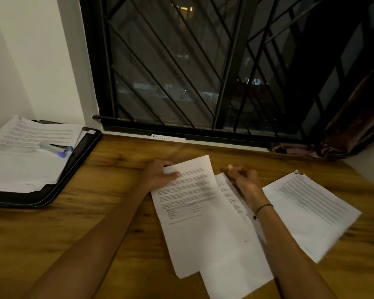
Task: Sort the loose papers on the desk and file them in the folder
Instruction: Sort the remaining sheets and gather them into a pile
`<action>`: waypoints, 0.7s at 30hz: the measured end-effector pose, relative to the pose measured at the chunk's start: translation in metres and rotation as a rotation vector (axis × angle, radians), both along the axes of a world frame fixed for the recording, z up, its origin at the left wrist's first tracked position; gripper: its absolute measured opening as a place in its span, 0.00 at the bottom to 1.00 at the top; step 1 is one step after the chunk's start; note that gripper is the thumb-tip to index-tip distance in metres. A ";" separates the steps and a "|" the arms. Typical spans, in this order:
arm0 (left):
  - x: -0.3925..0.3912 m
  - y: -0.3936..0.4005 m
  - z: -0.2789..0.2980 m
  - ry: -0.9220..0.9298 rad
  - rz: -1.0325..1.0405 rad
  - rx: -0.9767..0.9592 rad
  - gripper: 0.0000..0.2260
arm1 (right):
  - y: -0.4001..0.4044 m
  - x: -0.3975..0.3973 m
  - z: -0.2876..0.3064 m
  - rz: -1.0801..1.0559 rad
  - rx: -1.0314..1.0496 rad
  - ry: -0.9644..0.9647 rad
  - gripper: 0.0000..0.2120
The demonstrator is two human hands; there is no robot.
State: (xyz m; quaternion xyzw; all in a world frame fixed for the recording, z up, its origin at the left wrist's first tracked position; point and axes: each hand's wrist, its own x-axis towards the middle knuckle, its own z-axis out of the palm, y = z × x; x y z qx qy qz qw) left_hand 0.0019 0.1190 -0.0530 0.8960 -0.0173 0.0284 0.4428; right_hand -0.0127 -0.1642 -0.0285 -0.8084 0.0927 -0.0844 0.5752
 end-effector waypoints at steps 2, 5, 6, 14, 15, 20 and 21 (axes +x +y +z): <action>0.002 -0.007 -0.003 -0.031 -0.023 0.037 0.08 | -0.005 -0.003 0.004 0.083 0.020 0.081 0.15; 0.003 -0.014 -0.003 -0.068 -0.058 0.045 0.08 | 0.004 -0.003 -0.001 0.226 -0.063 0.183 0.27; 0.003 -0.016 -0.004 -0.079 -0.066 0.043 0.08 | 0.007 -0.002 -0.005 0.237 -0.118 0.174 0.28; -0.005 -0.017 0.004 -0.061 -0.154 -0.024 0.13 | -0.001 0.000 -0.012 0.174 0.127 0.081 0.19; -0.007 -0.017 0.008 -0.032 -0.195 -0.029 0.13 | -0.005 0.002 -0.012 0.145 0.161 0.056 0.18; -0.013 -0.022 0.025 0.191 -0.359 0.021 0.15 | -0.015 0.004 -0.006 0.084 0.276 0.031 0.17; -0.014 -0.025 0.025 0.204 -0.382 0.055 0.15 | -0.016 0.004 -0.007 0.094 0.281 0.053 0.18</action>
